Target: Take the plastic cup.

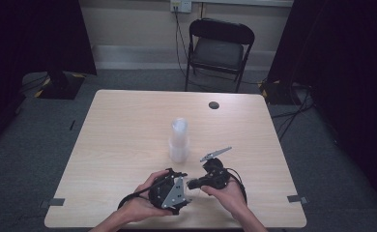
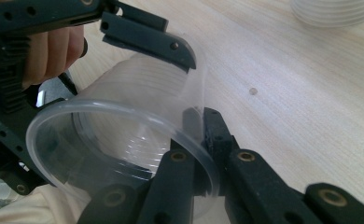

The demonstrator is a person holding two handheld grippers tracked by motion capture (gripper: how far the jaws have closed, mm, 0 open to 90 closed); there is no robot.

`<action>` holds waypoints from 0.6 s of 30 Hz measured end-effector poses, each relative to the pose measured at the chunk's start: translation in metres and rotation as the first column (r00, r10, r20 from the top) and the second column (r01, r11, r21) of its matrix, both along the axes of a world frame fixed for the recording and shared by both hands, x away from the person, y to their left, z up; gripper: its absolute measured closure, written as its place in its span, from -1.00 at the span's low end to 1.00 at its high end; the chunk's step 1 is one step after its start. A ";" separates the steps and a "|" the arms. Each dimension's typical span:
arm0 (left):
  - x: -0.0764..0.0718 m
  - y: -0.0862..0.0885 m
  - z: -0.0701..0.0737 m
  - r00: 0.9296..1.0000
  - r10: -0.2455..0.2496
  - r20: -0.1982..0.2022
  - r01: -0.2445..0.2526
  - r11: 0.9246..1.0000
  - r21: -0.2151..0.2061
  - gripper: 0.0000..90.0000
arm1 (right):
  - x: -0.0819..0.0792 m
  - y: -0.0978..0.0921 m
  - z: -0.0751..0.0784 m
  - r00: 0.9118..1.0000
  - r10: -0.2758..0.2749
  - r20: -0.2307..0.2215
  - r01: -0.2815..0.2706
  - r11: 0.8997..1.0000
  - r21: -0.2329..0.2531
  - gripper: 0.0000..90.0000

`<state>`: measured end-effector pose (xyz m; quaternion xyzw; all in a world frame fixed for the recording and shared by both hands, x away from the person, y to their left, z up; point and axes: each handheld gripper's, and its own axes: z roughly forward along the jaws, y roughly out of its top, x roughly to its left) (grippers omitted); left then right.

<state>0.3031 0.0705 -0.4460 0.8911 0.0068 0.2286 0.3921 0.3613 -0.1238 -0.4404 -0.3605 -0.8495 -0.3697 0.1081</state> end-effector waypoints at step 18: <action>-0.005 -0.008 0.000 0.999 -0.008 0.038 0.008 1.000 0.002 -0.50 | 0.001 0.010 -0.001 1.000 -0.008 -0.013 0.008 1.000 -0.020 0.97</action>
